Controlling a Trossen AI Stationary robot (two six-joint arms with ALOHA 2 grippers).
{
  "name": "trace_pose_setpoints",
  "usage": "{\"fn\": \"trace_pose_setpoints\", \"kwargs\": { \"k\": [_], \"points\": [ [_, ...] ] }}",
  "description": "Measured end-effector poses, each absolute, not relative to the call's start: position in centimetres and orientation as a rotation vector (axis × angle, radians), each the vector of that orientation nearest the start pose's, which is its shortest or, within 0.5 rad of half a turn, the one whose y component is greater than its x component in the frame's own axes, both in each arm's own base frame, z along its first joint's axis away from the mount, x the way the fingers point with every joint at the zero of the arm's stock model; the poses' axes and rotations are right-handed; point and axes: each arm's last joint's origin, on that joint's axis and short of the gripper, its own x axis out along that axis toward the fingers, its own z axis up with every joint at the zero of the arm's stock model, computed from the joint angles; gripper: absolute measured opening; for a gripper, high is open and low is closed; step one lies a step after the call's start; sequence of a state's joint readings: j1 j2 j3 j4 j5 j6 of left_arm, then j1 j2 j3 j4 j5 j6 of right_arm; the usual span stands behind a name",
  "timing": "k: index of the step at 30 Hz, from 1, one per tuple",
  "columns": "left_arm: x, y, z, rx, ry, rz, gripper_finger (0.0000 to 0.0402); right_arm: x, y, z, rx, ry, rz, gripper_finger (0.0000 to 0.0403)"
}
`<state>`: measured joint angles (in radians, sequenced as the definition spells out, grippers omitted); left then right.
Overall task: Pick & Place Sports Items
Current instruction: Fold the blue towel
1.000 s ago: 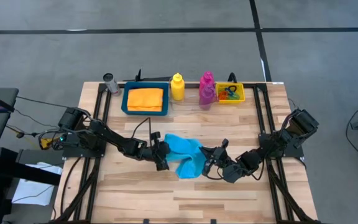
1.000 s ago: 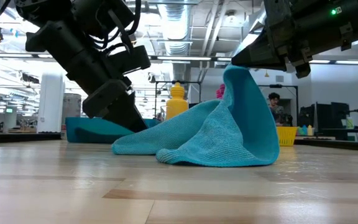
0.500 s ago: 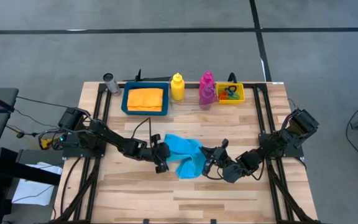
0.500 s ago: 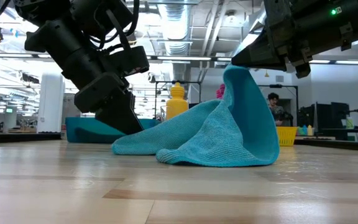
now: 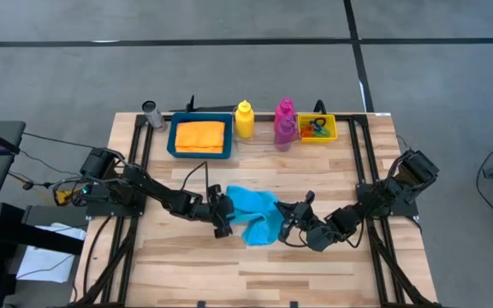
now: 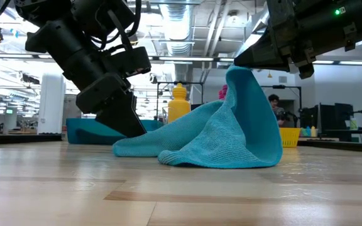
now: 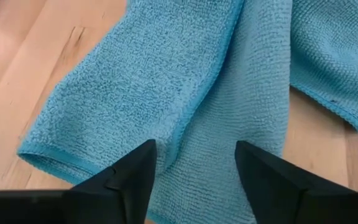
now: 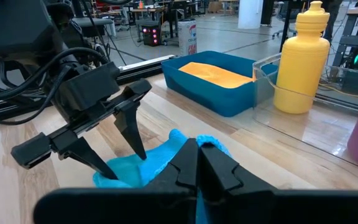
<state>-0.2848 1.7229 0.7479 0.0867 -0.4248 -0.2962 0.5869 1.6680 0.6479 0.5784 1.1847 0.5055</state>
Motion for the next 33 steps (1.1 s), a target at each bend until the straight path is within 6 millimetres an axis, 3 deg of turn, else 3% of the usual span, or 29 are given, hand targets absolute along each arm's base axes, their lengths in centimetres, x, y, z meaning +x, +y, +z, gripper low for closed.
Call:
{"fn": "trace_pose_setpoints", "kwargs": {
  "k": [6,14,33],
  "points": [
    [29.76,-7.42,12.25,0.037,0.796,0.267,0.0227,26.14,14.16,15.52,0.140,0.127,-0.637,0.0000],
    [29.86,-6.80,12.41,0.080,0.757,0.381,0.0204,26.14,14.15,15.53,0.140,0.127,-0.638,0.0000],
    [29.86,-6.92,12.34,0.059,0.775,0.335,0.0164,26.14,14.15,15.52,0.140,0.127,-0.638,0.0000]
  ]
}}
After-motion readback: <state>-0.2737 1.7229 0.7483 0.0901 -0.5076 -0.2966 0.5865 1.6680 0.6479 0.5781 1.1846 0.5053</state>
